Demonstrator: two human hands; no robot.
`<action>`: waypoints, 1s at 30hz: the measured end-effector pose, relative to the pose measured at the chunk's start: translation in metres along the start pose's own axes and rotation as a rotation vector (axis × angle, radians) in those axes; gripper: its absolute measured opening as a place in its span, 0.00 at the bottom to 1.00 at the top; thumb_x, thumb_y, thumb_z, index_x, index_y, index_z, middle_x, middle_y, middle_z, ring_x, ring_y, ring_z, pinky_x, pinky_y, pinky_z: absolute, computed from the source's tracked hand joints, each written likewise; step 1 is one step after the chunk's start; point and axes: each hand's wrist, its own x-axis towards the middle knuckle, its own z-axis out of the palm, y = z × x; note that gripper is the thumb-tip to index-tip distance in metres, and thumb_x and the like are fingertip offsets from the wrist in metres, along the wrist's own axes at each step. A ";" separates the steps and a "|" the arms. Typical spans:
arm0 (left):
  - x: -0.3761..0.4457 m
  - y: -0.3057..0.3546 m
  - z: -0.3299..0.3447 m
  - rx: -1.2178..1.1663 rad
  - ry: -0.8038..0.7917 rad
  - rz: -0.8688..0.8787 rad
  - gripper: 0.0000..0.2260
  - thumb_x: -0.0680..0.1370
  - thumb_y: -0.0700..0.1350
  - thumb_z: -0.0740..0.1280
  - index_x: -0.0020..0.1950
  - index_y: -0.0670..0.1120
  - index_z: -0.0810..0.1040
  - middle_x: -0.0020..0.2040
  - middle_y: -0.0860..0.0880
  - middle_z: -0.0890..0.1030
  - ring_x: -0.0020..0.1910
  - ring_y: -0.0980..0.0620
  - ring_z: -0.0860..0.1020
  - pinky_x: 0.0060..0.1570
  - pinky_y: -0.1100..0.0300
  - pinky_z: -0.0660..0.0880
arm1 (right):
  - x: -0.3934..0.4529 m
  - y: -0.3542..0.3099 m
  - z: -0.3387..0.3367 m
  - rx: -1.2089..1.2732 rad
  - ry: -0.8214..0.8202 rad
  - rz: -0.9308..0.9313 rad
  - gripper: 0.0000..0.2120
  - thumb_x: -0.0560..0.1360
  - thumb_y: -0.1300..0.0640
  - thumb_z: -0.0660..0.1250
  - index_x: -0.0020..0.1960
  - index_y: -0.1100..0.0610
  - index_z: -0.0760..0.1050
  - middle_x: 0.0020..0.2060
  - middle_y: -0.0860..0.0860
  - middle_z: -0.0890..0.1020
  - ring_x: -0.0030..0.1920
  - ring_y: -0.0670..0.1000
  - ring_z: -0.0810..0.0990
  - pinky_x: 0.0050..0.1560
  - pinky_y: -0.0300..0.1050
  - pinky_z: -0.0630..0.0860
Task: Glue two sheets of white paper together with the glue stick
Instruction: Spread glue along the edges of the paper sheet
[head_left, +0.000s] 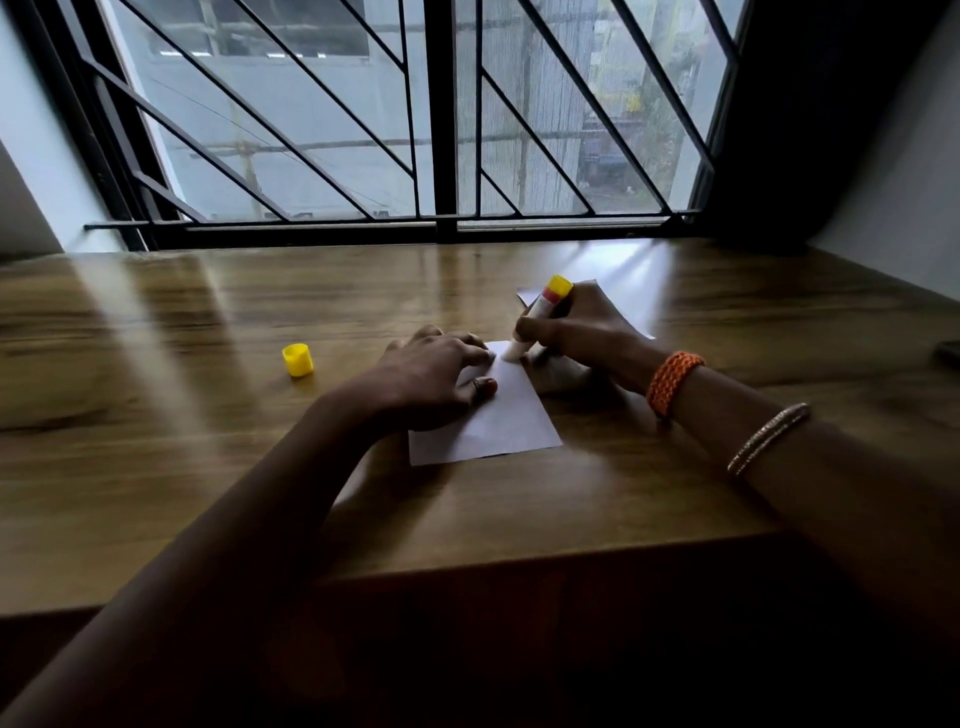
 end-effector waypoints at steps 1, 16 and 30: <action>0.000 0.000 0.000 0.000 0.000 0.000 0.21 0.78 0.55 0.59 0.70 0.54 0.67 0.74 0.55 0.64 0.71 0.46 0.59 0.66 0.43 0.59 | -0.003 0.000 -0.001 0.005 -0.004 -0.003 0.10 0.67 0.58 0.73 0.43 0.64 0.82 0.41 0.60 0.85 0.46 0.59 0.83 0.51 0.58 0.80; 0.000 -0.001 0.003 0.004 0.023 -0.004 0.20 0.78 0.55 0.58 0.70 0.55 0.67 0.73 0.56 0.64 0.71 0.46 0.59 0.66 0.43 0.58 | -0.052 -0.009 -0.014 0.025 -0.081 -0.058 0.03 0.66 0.59 0.72 0.34 0.56 0.81 0.34 0.55 0.85 0.39 0.56 0.84 0.45 0.55 0.80; -0.001 -0.001 0.003 0.002 -0.001 -0.011 0.20 0.79 0.54 0.56 0.70 0.54 0.66 0.72 0.55 0.65 0.69 0.45 0.59 0.65 0.45 0.57 | -0.066 -0.012 -0.045 0.163 -0.523 -0.056 0.04 0.65 0.62 0.70 0.33 0.54 0.80 0.32 0.48 0.82 0.36 0.44 0.80 0.35 0.32 0.73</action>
